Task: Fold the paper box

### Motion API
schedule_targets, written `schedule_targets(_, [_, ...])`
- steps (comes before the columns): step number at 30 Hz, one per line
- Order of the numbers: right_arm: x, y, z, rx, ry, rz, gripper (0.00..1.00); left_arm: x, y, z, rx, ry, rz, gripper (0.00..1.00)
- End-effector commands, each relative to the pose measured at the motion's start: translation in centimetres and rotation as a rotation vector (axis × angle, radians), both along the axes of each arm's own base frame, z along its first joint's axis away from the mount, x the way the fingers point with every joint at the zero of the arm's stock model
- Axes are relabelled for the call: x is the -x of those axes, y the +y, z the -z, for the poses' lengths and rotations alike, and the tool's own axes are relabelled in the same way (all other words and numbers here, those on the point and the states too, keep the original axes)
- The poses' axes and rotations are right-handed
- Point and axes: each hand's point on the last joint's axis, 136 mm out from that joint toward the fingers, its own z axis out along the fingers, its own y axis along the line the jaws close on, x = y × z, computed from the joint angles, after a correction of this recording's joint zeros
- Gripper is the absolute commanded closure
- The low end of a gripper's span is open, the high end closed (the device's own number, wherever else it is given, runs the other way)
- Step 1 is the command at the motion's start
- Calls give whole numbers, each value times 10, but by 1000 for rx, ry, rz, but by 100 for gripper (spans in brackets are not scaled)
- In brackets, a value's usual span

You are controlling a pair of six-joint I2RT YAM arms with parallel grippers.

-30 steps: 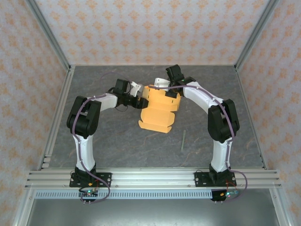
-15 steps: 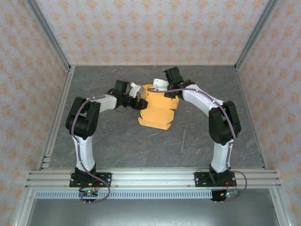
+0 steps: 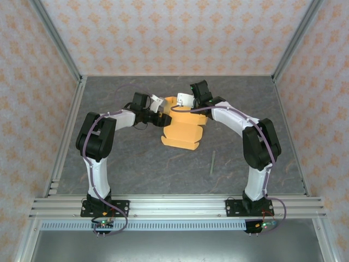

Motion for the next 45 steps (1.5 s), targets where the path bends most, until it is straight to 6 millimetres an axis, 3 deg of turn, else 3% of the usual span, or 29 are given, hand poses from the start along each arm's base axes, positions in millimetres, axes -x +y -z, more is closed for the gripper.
schedule_targets(1, [2,1,-19,-8,-41,-19,100,0,20,-11,-48,-27,-51,32])
schedule_targets(5, [1,0,-19,-9,-38,-21,100,10,33,-3,-62,4,-77,29])
schedule_targets(6, [1,0,-20,-11,-38,-21,100,10,34,-13,-58,-20,-82,28])
schedule_targets(9, [1,1,-18,-12,-33,-22,100,5,38,-21,-39,-42,-88,25])
schedule_targets(14, [1,-1,-19,-7,-31,-17,100,-7,30,-41,-2,-94,-27,23])
schedule_targets(16, [1,-1,-19,-9,-32,-16,100,-11,26,-36,-3,-68,6,23])
schedule_targets(23, [-1,-1,-17,9,-53,-19,100,-12,11,-49,44,-51,143,24])
schedule_targets(32, [-7,-1,-25,57,-194,-32,100,-16,6,-43,52,-18,186,27])
schedule_targets(45, [-5,4,-22,97,-307,-66,100,-16,-7,-34,77,9,242,33])
